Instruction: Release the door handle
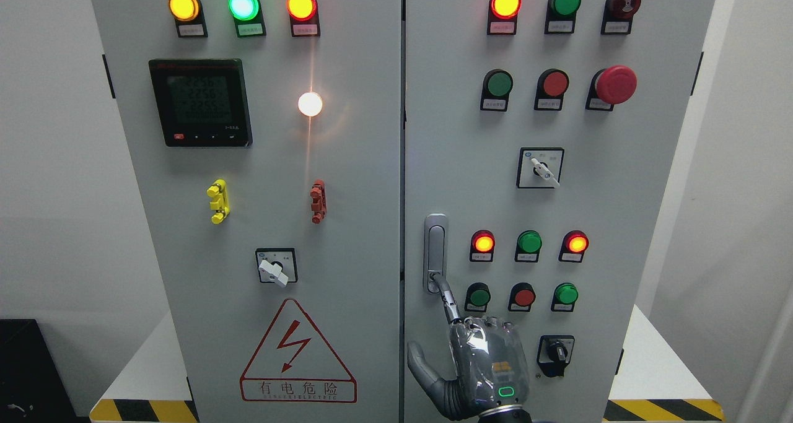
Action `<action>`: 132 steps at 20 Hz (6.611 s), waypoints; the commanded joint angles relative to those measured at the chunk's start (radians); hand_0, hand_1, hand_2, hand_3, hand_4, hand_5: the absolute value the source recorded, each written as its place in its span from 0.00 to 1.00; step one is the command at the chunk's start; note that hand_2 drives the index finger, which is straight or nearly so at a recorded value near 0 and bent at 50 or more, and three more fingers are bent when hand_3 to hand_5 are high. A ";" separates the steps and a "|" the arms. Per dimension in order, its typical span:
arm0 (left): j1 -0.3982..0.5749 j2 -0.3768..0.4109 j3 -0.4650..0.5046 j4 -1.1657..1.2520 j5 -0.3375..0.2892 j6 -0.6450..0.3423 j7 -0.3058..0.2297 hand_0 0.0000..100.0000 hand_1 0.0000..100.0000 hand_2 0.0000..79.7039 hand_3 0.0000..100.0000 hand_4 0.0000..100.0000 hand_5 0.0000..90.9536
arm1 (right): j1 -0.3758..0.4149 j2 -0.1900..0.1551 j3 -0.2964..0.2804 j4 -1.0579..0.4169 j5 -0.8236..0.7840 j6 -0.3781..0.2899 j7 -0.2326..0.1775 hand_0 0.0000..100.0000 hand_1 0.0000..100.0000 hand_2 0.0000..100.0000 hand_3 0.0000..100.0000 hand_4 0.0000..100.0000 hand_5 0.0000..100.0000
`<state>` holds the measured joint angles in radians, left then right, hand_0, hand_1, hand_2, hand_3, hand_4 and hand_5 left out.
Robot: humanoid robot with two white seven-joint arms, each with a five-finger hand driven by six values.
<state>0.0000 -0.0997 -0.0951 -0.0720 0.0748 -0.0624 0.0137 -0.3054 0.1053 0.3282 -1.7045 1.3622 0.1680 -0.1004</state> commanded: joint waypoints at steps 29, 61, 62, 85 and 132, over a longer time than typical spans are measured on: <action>0.017 0.000 0.000 0.000 0.000 0.000 0.000 0.12 0.56 0.00 0.00 0.00 0.00 | 0.014 0.001 0.002 0.019 0.000 -0.001 0.021 0.40 0.21 0.07 1.00 1.00 1.00; 0.017 0.000 0.000 0.000 0.000 0.000 0.000 0.12 0.56 0.00 0.00 0.00 0.00 | 0.020 0.005 -0.002 0.016 0.000 -0.001 0.022 0.39 0.21 0.07 1.00 1.00 1.00; 0.017 0.000 0.000 0.000 0.000 0.000 0.000 0.12 0.56 0.00 0.00 0.00 0.00 | 0.020 0.005 -0.002 0.017 0.000 -0.001 0.022 0.39 0.21 0.07 1.00 1.00 1.00; 0.017 0.000 0.000 0.000 0.000 0.000 0.000 0.12 0.56 0.00 0.00 0.00 0.00 | 0.017 0.004 -0.003 -0.012 0.000 -0.002 0.021 0.39 0.22 0.11 1.00 1.00 1.00; 0.017 0.000 0.000 0.000 0.000 0.000 0.000 0.12 0.56 0.00 0.00 0.00 0.00 | 0.015 0.004 0.002 -0.050 0.002 -0.004 0.016 0.38 0.21 0.17 1.00 1.00 1.00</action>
<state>0.0000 -0.0997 -0.0951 -0.0720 0.0746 -0.0623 0.0137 -0.2902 0.1092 0.3270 -1.7393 1.3639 0.1662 -0.0781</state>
